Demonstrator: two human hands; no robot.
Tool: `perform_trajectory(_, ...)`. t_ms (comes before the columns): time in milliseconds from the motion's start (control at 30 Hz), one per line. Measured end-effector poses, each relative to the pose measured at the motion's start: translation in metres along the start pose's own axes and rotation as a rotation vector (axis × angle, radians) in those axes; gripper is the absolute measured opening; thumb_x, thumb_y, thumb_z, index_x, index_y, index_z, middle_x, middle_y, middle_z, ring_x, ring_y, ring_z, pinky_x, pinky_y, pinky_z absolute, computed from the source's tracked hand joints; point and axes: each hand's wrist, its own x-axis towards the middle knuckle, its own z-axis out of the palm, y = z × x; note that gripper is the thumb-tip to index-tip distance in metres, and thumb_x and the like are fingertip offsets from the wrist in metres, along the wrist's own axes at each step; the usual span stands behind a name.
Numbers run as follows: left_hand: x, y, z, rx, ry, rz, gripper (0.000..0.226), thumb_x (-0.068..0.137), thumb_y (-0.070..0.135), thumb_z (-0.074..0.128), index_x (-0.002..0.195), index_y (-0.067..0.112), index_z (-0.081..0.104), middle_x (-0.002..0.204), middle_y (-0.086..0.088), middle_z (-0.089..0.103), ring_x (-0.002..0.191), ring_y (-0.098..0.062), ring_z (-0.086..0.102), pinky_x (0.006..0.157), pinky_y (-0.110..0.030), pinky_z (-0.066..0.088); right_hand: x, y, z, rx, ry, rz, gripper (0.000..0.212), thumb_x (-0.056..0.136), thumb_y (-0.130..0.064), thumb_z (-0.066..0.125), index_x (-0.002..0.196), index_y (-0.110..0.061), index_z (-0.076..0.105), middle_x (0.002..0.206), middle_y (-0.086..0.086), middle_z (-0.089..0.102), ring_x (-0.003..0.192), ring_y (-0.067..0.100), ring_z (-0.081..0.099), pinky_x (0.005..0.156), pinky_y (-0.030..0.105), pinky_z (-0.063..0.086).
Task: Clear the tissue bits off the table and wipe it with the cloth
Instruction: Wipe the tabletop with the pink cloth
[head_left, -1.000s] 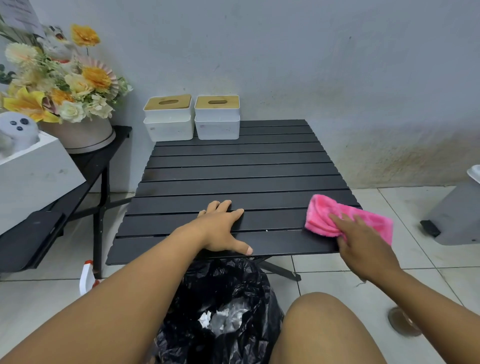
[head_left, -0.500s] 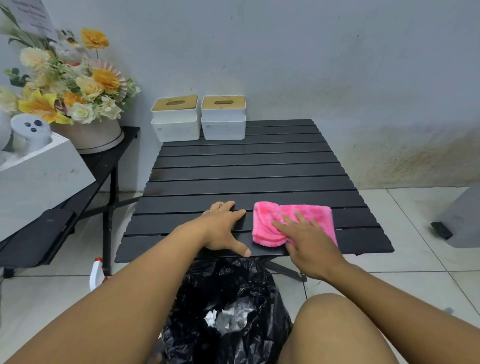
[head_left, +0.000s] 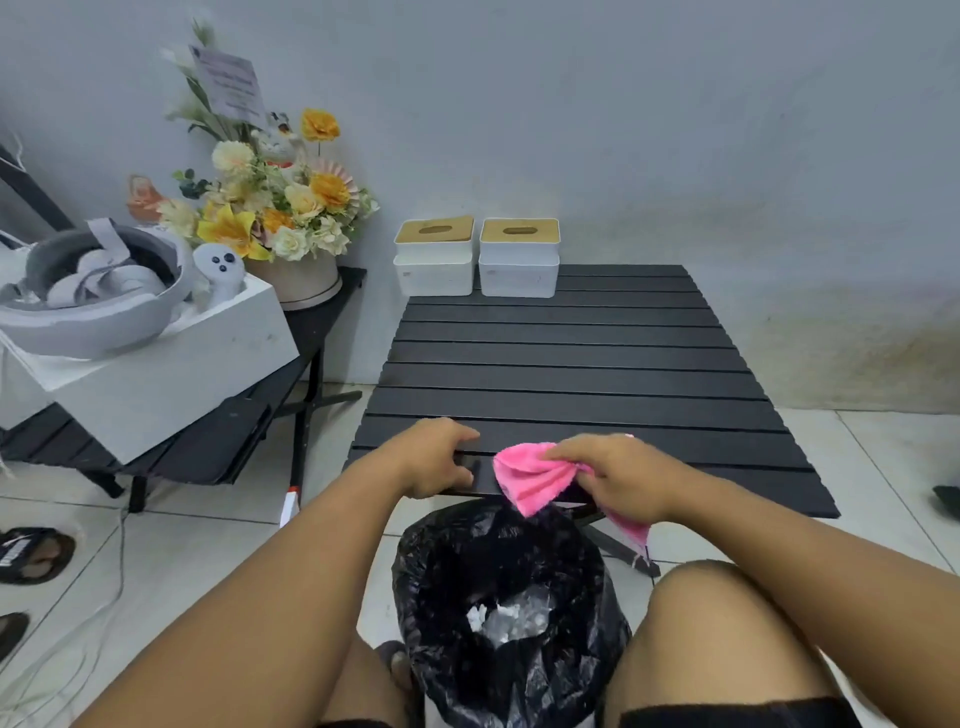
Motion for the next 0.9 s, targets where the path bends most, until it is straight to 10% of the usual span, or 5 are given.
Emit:
perform_trajectory(100,-0.014,-0.003,-0.008,-0.019,0.314,-0.041,0.014,0.093,0.019,0.061,0.094,0.021,0.075,0.085,0.0,0.075,0.083,-0.015,0.072,0.065,-0.02,0.048,0.0,-0.013,-0.004,-0.016,0.229,0.057,0.04,0.097,-0.017,0.048,0.133,-0.033,0.055,0.127,-0.006,0.063,0.114,0.021,0.059,0.097,0.041,0.046)
perform_trajectory(233,-0.026,-0.007,-0.014,-0.096,0.544,-0.094,0.045,0.086,0.04,0.067,0.056,0.018,0.043,0.054,0.002,0.05,0.063,-0.025,0.054,0.058,-0.032,0.045,-0.005,-0.029,-0.002,-0.077,0.343,0.087,0.034,0.095,-0.027,0.056,0.129,-0.034,0.054,0.118,-0.005,0.067,0.1,0.025,0.064,0.085,0.039,0.051)
perform_trajectory(467,-0.034,0.021,-0.001,-0.889,0.115,-0.094,0.06,0.083,0.073,0.056,0.121,0.026,0.055,0.107,0.005,0.067,0.079,-0.015,0.073,0.065,-0.03,0.056,-0.003,-0.051,-0.005,-0.24,0.475,0.058,0.043,0.096,-0.018,0.047,0.137,-0.026,0.042,0.112,-0.002,0.064,0.092,0.028,0.062,0.066,0.038,0.049)
perform_trajectory(600,-0.007,0.045,0.009,-1.358,0.068,-0.103,0.043,0.09,0.027,0.072,0.128,0.019,0.053,0.117,-0.011,0.07,0.095,-0.03,0.074,0.083,-0.048,0.06,-0.006,-0.052,-0.006,-0.375,0.487,-0.036,0.046,0.095,-0.021,0.051,0.14,-0.022,0.043,0.112,-0.002,0.064,0.09,0.026,0.06,0.057,0.038,0.046)
perform_trajectory(900,0.036,0.069,-0.004,-1.319,-0.087,0.12,0.046,0.086,-0.009,0.047,0.115,0.023,0.064,0.092,-0.015,0.066,0.068,-0.029,0.062,0.059,-0.037,0.05,-0.012,-0.006,-0.027,0.43,0.43,0.3,0.078,0.081,-0.073,0.052,0.146,-0.033,0.035,0.144,-0.017,0.04,0.131,0.007,0.042,0.107,0.038,0.04)
